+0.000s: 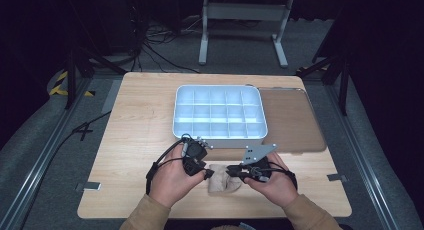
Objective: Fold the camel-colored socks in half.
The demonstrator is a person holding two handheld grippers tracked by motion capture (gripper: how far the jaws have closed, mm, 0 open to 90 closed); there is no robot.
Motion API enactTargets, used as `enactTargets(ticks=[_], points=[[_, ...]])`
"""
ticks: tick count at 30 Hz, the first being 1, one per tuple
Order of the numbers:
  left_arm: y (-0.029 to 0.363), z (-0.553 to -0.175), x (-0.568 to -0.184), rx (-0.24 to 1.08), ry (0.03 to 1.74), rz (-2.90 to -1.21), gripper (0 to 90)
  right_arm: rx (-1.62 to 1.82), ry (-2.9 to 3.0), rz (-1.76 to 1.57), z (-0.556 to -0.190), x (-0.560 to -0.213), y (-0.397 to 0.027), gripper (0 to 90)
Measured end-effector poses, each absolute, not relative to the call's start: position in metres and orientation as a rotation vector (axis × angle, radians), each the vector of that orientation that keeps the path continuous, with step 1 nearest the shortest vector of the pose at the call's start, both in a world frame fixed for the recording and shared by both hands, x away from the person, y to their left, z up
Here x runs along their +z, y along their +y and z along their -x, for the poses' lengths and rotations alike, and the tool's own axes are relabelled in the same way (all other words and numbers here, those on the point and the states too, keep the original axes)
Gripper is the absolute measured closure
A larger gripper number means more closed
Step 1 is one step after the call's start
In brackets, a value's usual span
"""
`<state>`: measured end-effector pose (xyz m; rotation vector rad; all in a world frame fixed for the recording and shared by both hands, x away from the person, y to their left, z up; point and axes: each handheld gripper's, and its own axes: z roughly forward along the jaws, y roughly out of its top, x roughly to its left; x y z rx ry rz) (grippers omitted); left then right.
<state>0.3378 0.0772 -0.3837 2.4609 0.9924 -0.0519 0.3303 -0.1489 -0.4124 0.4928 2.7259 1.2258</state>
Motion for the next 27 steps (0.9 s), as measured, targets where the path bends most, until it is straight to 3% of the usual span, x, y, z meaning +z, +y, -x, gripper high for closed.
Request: enactTargets(ticks=[9, 20, 27], points=[[0.091, -0.335, -0.388, -0.052, 1.051, -2.452, 60.6, 1.166, 2.800, -0.411, -0.332, -0.424, -0.121, 85.2], [0.084, -0.338, -0.389, -0.060, 1.029, -2.477, 65.9, 1.097, 2.803, -0.476, -0.335, -0.429, -0.135, 85.5], [0.066, -0.343, -0.397, -0.067, 0.929, -2.503, 73.4, 1.081, 2.794, -0.507, -0.333, -0.433, -0.145, 83.6]])
